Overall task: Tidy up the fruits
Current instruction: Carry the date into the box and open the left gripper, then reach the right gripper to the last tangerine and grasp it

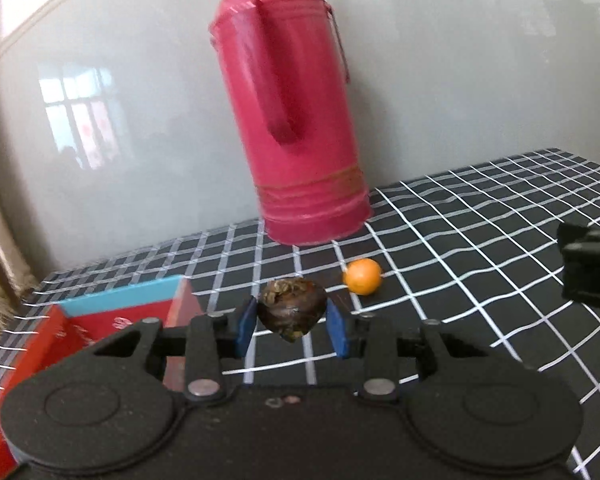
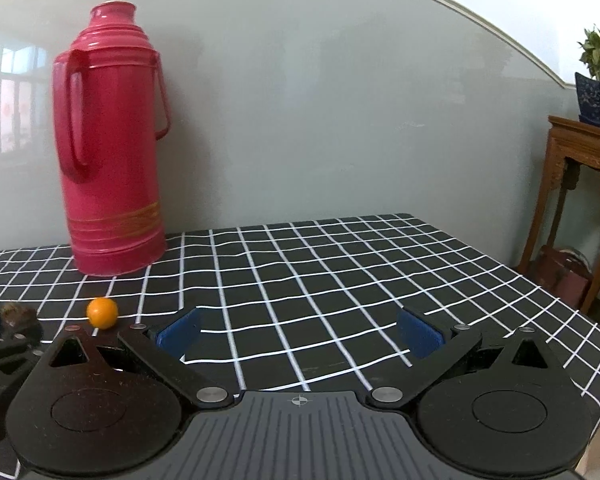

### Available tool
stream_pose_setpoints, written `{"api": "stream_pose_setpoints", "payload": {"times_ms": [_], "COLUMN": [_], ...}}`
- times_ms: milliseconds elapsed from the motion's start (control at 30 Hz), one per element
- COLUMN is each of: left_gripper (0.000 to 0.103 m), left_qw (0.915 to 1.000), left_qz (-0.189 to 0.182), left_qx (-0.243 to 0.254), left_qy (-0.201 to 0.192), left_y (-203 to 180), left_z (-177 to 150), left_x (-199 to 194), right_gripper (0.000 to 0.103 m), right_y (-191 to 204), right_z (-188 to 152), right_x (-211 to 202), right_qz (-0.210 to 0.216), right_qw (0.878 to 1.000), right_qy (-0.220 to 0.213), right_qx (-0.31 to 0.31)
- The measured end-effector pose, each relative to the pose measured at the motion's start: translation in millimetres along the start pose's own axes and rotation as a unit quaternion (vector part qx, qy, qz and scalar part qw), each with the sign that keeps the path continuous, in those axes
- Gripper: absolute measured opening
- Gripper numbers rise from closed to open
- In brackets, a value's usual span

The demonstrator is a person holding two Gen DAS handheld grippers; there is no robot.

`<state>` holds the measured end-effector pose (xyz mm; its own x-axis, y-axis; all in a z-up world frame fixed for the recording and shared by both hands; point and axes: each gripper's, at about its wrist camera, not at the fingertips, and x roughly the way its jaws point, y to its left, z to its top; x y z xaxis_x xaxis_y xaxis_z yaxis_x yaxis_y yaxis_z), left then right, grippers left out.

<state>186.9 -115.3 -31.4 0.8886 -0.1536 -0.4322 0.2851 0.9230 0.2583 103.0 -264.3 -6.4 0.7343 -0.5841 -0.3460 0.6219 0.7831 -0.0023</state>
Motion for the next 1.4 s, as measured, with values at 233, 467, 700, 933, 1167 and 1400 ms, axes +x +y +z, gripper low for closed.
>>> {"api": "stream_pose_setpoints", "payload": {"times_ms": [233,467,700,933,1167,1400], "left_gripper": [0.029,0.029,0.030,0.042,0.068,0.079], "left_qw": [0.9977,0.9882,0.9736,0.9654,0.9657,0.9662], "left_qz": [0.060,0.136,0.196,0.217,0.214,0.208], "left_qx": [-0.028,-0.065,-0.089,-0.103,-0.123,-0.132], "left_qy": [-0.015,0.024,0.075,0.102,0.083,0.075], "left_y": [37.6,87.3,134.0,157.1,171.4,181.0], "left_z": [-1.2,-14.6,-29.9,-38.3,-35.9,-36.6], "left_x": [-24.1,-25.0,-19.3,-22.9,-36.8,-45.1], "right_gripper": [0.103,0.103,0.103,0.103,0.103,0.103], "right_y": [23.0,54.5,92.2,119.2,131.7,140.8], "right_z": [-1.0,-5.1,-9.6,-13.6,-14.4,-15.0], "right_x": [-8.1,-15.9,-23.7,-28.5,-24.6,-15.6], "right_qz": [0.025,0.055,0.087,0.111,0.123,0.128], "right_qw": [1.000,0.998,0.994,0.990,0.989,0.988], "right_qy": [-0.006,-0.009,-0.012,-0.016,-0.013,-0.001], "right_qx": [-0.015,-0.033,-0.061,-0.082,-0.085,-0.086]}}
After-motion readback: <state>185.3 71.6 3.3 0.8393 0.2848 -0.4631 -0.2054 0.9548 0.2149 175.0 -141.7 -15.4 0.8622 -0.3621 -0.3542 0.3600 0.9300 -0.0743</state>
